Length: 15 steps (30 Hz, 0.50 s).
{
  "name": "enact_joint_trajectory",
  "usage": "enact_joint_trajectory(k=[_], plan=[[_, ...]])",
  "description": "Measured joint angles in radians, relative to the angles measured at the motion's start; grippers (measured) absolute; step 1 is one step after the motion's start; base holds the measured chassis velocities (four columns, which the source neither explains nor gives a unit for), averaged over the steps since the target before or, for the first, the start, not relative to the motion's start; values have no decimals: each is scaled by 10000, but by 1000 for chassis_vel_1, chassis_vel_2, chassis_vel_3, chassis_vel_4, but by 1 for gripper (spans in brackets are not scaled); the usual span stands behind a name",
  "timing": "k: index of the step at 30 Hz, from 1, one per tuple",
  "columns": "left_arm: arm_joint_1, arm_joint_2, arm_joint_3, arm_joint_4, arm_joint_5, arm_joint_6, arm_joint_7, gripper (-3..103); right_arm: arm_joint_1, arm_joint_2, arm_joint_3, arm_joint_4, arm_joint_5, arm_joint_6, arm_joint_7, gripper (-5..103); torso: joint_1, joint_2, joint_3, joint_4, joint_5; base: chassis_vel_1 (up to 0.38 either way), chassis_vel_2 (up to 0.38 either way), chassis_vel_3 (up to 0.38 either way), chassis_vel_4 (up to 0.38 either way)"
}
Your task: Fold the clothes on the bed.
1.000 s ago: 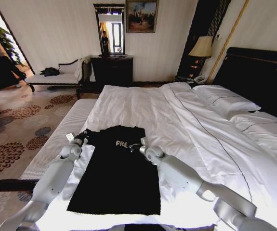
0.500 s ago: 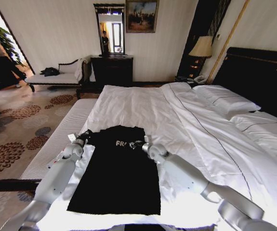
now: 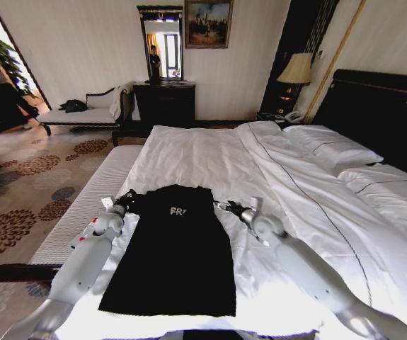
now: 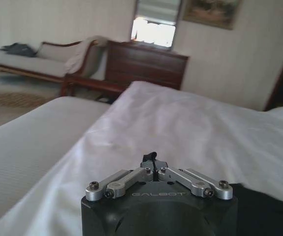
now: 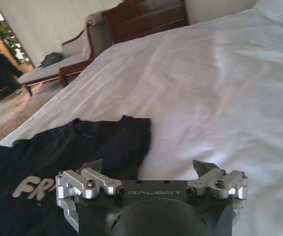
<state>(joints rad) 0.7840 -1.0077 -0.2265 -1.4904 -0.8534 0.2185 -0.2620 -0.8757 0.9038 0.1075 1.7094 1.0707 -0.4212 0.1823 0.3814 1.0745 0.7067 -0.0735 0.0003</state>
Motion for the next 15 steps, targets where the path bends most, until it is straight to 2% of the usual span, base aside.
enact_joint_trajectory(k=[7,9,11,15], plan=[[-152,175,970,-613,305,46,-36,0,-687,-17,899,199,-18,2,9,100,0,0,0,1,-1,0,0,0,0],[-266,384,1699,-825,572,57,-29,0,-1118,-67,1455,373,-19,2,10,100,1,0,0,1,-2,0,0,0,0],[-293,438,1877,-857,645,58,-9,0,-1225,-89,1580,423,-21,2,7,100,0,0,0,1,0,0,0,0,0],[-595,752,3005,-961,1019,50,125,0,-1628,-212,2120,631,-25,3,-17,100,0,0,0,1,-2,0,0,0,0]])
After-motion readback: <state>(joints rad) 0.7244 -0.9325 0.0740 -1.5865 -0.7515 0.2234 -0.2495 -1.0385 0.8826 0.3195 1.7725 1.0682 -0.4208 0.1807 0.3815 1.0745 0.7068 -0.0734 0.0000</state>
